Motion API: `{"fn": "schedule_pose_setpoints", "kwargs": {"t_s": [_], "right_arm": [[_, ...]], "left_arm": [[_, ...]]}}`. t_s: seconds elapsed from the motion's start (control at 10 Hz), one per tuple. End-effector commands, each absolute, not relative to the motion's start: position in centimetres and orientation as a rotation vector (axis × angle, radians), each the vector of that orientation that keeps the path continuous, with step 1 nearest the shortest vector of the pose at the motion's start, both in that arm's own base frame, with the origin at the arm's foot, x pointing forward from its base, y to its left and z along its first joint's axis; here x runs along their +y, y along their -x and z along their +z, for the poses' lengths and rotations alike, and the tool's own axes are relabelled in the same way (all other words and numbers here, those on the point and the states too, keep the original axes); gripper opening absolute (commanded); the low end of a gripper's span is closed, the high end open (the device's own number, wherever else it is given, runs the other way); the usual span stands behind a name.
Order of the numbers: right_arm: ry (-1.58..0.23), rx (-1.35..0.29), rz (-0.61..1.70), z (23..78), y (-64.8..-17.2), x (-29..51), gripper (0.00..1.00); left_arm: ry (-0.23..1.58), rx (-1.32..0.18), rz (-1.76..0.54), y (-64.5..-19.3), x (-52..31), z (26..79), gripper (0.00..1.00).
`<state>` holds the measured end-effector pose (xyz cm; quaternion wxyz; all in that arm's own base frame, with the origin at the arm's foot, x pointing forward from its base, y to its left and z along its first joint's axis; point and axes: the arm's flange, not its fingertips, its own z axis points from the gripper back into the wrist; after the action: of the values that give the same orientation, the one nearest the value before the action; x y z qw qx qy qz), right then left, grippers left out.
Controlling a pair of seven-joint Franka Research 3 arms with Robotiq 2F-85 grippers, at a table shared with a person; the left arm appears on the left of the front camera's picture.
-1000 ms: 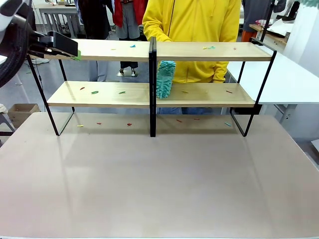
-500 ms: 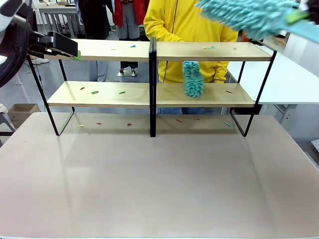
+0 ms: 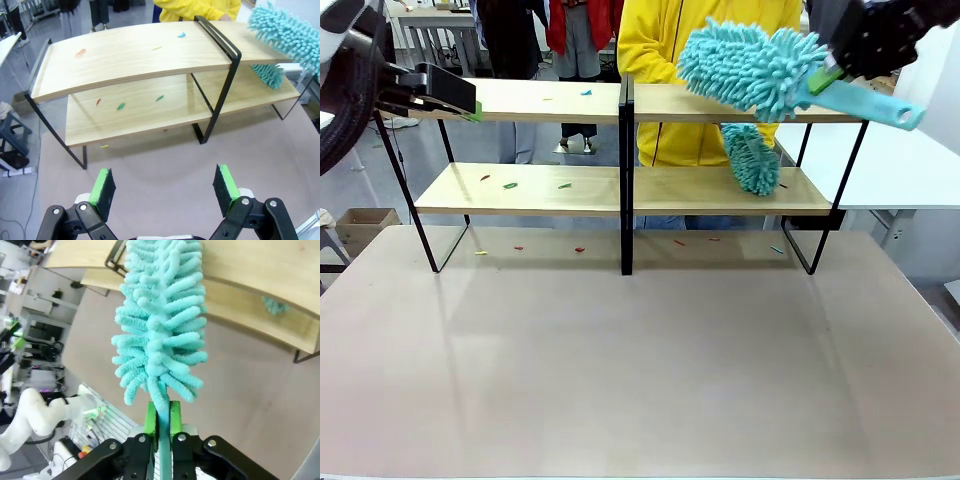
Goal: Clean the shelves.
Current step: Clean a randomly selected level of the Shelf with the Duster.
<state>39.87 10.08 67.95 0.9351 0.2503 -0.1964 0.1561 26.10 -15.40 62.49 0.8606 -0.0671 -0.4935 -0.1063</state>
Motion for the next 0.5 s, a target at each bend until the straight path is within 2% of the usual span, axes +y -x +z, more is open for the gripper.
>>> {"fn": "schedule_pose_setpoints", "kwargs": {"t_s": [0.0, 0.3, 0.4], "right_arm": [[-0.447, -0.435, 0.298, 68.6, -41.4, 11.4, 0.12], [-0.386, -0.38, 0.268, 68.2, -43.5, 11.8, 0.12], [-0.364, -0.411, 0.247, 68.4, -44.3, 11.3, 0.12]], "left_arm": [[0.133, -1.039, -0.218, -26.0, -15.4, 62.5, 1.0], [0.133, -1.039, -0.218, -26.0, -15.4, 62.5, 1.0], [0.133, -1.039, -0.218, -26.0, -15.4, 62.5, 1.0]]}}
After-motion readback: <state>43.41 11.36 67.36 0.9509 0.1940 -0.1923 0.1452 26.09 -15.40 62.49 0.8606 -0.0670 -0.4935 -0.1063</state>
